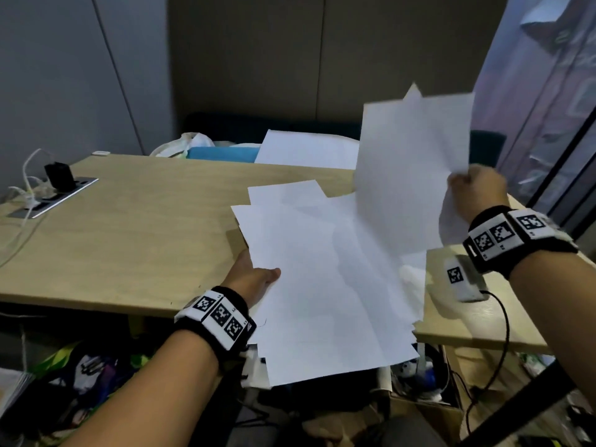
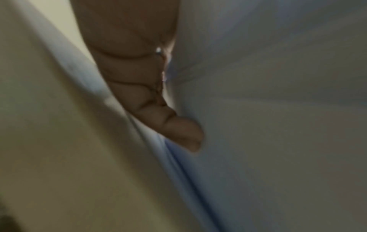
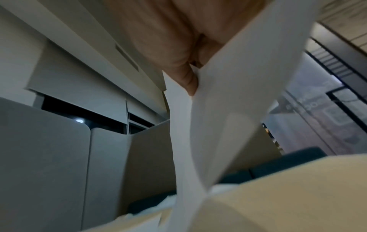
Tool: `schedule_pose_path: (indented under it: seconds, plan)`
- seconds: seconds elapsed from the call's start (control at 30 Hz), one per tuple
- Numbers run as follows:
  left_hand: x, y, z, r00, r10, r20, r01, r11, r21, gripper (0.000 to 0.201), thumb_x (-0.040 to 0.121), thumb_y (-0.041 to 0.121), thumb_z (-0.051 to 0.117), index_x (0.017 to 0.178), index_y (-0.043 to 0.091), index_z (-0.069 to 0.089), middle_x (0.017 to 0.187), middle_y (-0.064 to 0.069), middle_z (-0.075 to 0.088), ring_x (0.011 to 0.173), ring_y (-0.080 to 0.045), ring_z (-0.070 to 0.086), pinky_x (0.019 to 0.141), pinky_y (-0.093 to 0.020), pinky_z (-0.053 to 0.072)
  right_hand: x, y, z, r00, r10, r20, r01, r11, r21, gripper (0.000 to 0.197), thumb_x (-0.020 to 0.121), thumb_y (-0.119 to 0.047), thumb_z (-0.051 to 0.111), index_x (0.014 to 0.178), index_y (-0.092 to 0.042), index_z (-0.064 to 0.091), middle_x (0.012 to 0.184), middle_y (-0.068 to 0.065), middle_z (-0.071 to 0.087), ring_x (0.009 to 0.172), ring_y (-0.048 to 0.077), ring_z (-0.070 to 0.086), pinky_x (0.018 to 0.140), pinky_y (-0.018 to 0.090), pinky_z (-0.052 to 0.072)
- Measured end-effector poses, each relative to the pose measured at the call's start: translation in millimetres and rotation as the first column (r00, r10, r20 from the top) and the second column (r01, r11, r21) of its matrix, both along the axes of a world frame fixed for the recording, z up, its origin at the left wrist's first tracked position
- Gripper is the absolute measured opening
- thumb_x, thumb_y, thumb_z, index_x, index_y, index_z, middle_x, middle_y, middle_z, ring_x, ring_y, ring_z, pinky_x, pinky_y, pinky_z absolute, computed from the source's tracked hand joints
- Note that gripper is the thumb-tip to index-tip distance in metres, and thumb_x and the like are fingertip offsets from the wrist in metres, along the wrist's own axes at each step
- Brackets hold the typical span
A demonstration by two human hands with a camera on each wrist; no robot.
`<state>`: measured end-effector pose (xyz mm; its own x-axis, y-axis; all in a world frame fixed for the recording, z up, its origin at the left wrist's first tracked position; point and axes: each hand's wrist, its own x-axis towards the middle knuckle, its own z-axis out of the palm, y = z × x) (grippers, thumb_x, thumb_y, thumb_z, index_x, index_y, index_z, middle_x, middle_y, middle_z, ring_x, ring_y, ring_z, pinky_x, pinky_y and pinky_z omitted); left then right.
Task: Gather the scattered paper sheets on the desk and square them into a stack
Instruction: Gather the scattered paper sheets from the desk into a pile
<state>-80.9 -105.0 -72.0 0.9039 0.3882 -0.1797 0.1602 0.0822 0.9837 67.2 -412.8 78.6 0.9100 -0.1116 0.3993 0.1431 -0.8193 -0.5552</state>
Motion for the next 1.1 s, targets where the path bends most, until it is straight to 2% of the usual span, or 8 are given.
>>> schedule_pose_path:
  seconds: [0.23, 0.37, 0.47, 0.57, 0.73, 0.83, 0.93, 1.1]
  plan:
    - [-4, -6, -6, 0.997, -0.017, 0.075, 0.005, 0.988, 0.157, 0.099, 0.078, 0.004, 0.066, 0.146, 0.048, 0.009, 0.149, 0.019, 0.032, 0.133, -0.007, 0.040, 0.107, -0.037, 0.037, -23, -5, 48, 0.980, 0.020, 0.199, -0.066, 0.972, 0.225, 0.031, 0.092, -0.022, 0.047, 0.068, -0.002, 0.047, 0.068, 0.016, 0.043, 0.066, 0.018, 0.046, 0.060, 0.029, 0.033]
    - [-6, -13, 8, 0.999, 0.035, 0.023, -0.039, 0.983, 0.178, 0.019, 0.096, 0.016, 0.054, 0.109, 0.024, 0.064, 0.129, -0.001, 0.058, 0.119, -0.015, 0.054, 0.086, -0.024, 0.042, -42, 14, 18, 0.979, 0.199, 0.031, -0.186, 0.830, 0.527, 0.036, 0.084, -0.026, 0.057, 0.087, 0.010, 0.060, 0.080, 0.016, 0.056, 0.072, 0.019, 0.058, 0.060, 0.020, 0.045]
    - [-12, -14, 24, 0.993, 0.013, -0.117, -0.003, 0.997, 0.083, 0.057, 0.090, 0.062, 0.041, 0.097, 0.015, 0.072, 0.108, 0.001, 0.067, 0.091, -0.017, 0.060, 0.069, -0.029, 0.040, -66, 35, -15, 0.916, 0.361, -0.176, -0.202, 0.793, 0.575, 0.016, 0.095, -0.007, 0.052, 0.096, 0.006, 0.060, 0.079, 0.017, 0.057, 0.054, 0.020, 0.058, 0.037, 0.010, 0.038]
    - [-9, -9, 22, 0.993, -0.039, -0.113, 0.035, 0.999, -0.038, 0.071, 0.077, 0.076, 0.045, 0.096, 0.014, 0.073, 0.098, 0.000, 0.074, 0.087, -0.018, 0.067, 0.078, -0.032, 0.049, -81, 52, -56, 0.833, 0.431, -0.345, -0.211, 0.826, 0.523, 0.016, 0.095, -0.007, 0.052, 0.102, 0.004, 0.062, 0.082, 0.015, 0.062, 0.051, 0.009, 0.057, 0.044, 0.016, 0.041]
    - [-5, -12, 10, 0.998, 0.027, -0.058, -0.025, 0.999, 0.031, 0.015, 0.091, 0.019, 0.062, 0.079, 0.027, 0.060, 0.099, 0.003, 0.070, 0.081, -0.010, 0.063, 0.078, -0.027, 0.051, -83, 70, -84, 0.726, 0.421, -0.544, -0.241, 0.897, 0.371, 0.035, 0.098, -0.032, 0.043, 0.078, -0.009, 0.059, 0.063, 0.001, 0.051, 0.056, 0.017, 0.045, 0.058, 0.025, 0.036]
    - [0, -5, 3, 0.995, 0.074, -0.067, -0.067, 0.993, 0.100, 0.004, 0.092, 0.026, 0.055, 0.095, 0.027, 0.058, 0.117, 0.006, 0.064, 0.104, -0.014, 0.060, 0.099, -0.031, 0.044, -80, 68, -77, 0.733, 0.406, -0.545, -0.167, 0.885, 0.435, 0.036, 0.099, -0.025, 0.036, 0.069, -0.009, 0.046, 0.061, 0.006, 0.044, 0.050, 0.017, 0.041, 0.051, 0.022, 0.033]
    - [8, 0, -7, 0.981, 0.167, -0.097, -0.154, 0.980, 0.127, 0.035, 0.087, 0.037, 0.050, 0.115, 0.017, 0.059, 0.125, -0.004, 0.063, 0.115, -0.025, 0.058, 0.107, -0.043, 0.042, -85, 57, -77, 0.698, 0.418, -0.582, 0.037, 0.790, 0.612, 0.027, 0.094, -0.022, 0.041, 0.086, 0.000, 0.054, 0.064, 0.016, 0.048, 0.046, 0.028, 0.052, 0.052, 0.030, 0.048]
    - [12, -3, -7, 0.963, 0.257, -0.083, -0.247, 0.962, 0.118, 0.027, 0.092, 0.025, 0.047, 0.113, 0.012, 0.059, 0.113, -0.009, 0.065, 0.106, -0.031, 0.060, 0.101, -0.040, 0.046, -118, 58, -89, 0.322, 0.567, -0.758, 0.185, 0.747, 0.638, 0.048, 0.098, -0.028, 0.039, 0.088, 0.016, 0.054, 0.063, 0.028, 0.064, 0.049, 0.037, 0.064, 0.055, 0.042, 0.060]
